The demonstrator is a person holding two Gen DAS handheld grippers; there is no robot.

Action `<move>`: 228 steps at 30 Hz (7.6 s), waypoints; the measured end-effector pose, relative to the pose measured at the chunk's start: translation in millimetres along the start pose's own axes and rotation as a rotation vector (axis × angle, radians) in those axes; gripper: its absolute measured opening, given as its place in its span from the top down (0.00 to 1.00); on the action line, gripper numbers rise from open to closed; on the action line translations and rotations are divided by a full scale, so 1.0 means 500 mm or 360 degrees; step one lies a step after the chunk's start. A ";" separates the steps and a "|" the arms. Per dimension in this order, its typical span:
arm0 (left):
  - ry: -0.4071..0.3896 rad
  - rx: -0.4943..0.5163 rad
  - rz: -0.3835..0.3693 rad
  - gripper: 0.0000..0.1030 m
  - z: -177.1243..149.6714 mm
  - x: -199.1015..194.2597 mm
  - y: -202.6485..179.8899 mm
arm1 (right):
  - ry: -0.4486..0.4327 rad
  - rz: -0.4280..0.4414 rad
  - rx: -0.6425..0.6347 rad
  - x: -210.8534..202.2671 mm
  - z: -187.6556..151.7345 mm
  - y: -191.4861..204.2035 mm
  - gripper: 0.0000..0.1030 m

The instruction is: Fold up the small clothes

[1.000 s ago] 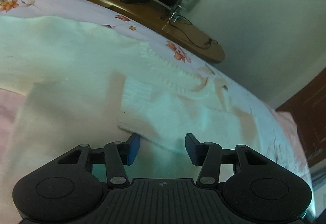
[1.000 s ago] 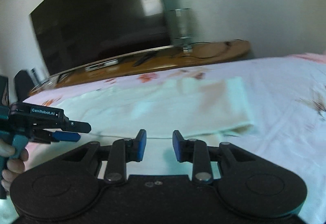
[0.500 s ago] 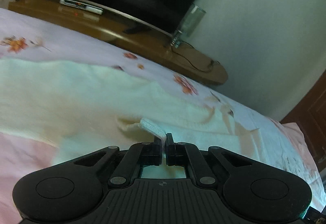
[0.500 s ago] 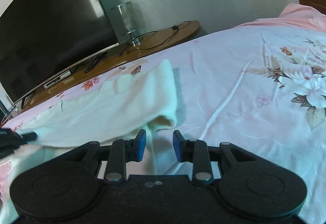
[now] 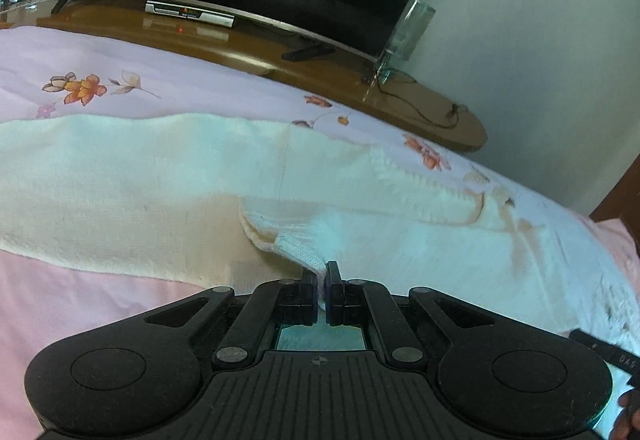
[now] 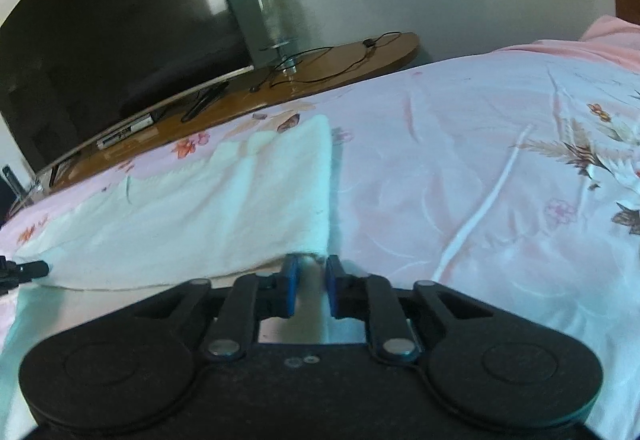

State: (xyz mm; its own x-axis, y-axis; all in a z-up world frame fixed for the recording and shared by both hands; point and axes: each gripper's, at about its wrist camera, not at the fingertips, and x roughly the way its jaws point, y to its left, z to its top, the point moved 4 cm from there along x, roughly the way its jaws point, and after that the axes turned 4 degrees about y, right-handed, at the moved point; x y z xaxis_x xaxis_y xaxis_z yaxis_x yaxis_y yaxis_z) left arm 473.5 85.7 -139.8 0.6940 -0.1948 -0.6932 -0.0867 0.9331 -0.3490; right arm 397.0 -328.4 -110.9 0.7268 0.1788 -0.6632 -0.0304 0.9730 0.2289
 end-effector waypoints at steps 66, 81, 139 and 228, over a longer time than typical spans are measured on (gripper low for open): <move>-0.0177 0.0576 0.0257 0.28 0.023 -0.003 -0.086 | -0.0129 0.0077 -0.0317 0.034 0.056 0.064 0.83; -0.0161 0.0422 0.0323 0.28 0.069 0.052 -0.044 | -0.0207 -0.0062 -0.0286 0.143 0.172 0.016 0.84; -0.0477 -0.0485 0.0305 0.98 0.159 -0.194 0.346 | 0.0000 0.0097 0.0031 -0.018 0.002 -0.036 0.60; -0.0293 0.0152 0.0251 0.33 -0.015 -0.136 0.048 | -0.0217 0.0086 0.0069 -0.017 0.040 -0.003 0.83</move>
State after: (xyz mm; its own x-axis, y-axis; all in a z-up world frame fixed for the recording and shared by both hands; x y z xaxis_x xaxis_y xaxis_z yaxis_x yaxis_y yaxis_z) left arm 419.2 119.3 -105.9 0.7965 0.0058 -0.6047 -0.1424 0.9736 -0.1783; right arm 404.7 -334.3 -91.5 0.8115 0.2061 -0.5468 -0.0442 0.9547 0.2943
